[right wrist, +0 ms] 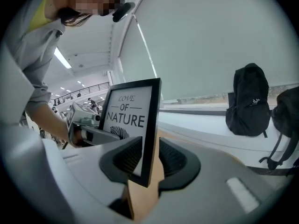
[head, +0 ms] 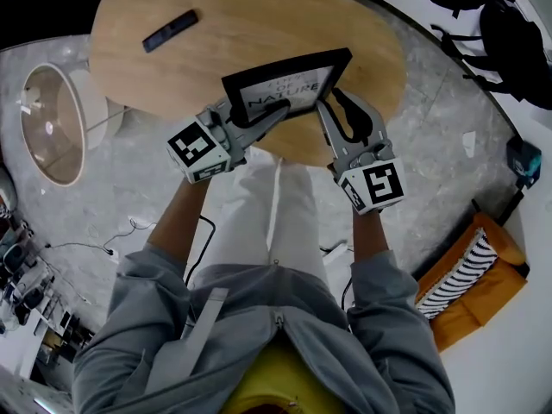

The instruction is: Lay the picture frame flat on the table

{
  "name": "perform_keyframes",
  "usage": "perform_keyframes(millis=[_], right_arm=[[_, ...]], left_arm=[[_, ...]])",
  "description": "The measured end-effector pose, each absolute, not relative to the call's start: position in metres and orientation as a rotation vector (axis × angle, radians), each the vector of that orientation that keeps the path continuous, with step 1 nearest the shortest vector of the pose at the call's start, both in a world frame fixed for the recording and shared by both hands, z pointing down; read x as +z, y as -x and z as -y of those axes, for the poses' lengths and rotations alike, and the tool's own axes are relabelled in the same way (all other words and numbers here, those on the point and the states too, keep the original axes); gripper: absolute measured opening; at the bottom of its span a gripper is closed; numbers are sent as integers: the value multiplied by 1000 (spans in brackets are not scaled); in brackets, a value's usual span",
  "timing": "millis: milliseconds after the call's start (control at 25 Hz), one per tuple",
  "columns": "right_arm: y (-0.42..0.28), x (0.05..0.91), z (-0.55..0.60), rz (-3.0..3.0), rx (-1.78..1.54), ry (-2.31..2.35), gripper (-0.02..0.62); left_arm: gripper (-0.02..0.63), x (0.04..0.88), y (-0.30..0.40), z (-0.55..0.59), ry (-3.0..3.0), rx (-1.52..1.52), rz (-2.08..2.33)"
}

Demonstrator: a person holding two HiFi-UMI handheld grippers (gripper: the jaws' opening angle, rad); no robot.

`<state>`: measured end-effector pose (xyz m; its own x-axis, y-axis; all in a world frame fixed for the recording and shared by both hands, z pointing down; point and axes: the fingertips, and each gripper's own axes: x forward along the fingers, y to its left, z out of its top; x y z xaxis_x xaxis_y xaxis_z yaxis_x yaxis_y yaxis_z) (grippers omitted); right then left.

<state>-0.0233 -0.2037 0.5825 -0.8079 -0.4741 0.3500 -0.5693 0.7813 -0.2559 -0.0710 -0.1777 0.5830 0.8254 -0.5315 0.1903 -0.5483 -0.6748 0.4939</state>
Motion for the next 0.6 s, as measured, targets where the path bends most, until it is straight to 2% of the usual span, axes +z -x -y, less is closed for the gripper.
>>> perform_keyframes(millis=[400, 600], right_arm=[[17, 585, 196, 2721, 566, -847, 74], [-4, 595, 197, 2661, 545, -978, 67]], left_arm=[[15, 593, 63, 171, -2469, 65, 645], [73, 601, 62, 181, -2381, -4, 755]])
